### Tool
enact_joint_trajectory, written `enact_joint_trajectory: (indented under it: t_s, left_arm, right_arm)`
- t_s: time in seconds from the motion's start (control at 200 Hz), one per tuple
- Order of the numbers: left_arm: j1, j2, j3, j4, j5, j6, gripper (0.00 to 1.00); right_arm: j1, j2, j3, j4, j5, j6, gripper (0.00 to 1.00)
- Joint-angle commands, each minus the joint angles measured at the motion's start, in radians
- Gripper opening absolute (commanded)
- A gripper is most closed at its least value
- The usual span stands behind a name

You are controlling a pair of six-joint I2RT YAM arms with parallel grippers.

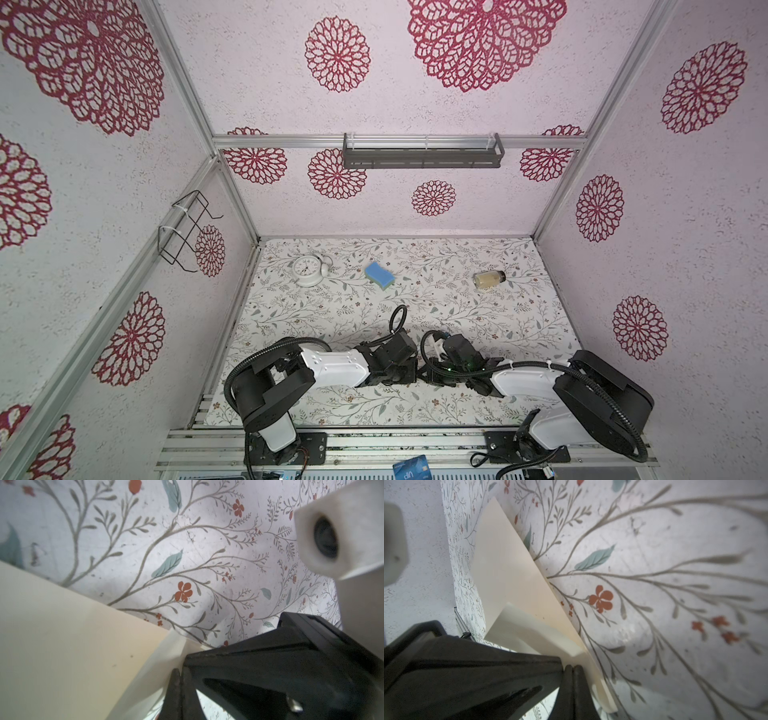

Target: Fold a paper plane with a square sheet of paper (fold left side to right side)

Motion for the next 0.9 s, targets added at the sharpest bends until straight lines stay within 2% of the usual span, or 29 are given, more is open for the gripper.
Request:
enact_joint_trajectory:
  t_s: [0.0,0.395,0.685,0.896]
  left_arm:
    - [-0.005,0.011,-0.02,0.043,0.0,-0.006,0.0]
    - [-0.004,-0.013,-0.131,0.088,-0.017,-0.051,0.0]
    - [0.001,-0.121,-0.273,0.074,-0.06,-0.094,0.0]
    - [0.021,-0.229,-0.436,0.057,-0.107,-0.156,0.0]
  right_arm:
    - [0.003,0.042,-0.033,-0.099,0.055,0.012,0.0]
    - [0.004,0.047,-0.042,-0.086,0.053,0.03,0.0]
    - [0.004,0.04,-0.054,-0.083,0.056,0.039,0.0]
    - [0.005,0.04,-0.065,-0.071,0.055,0.048,0.0]
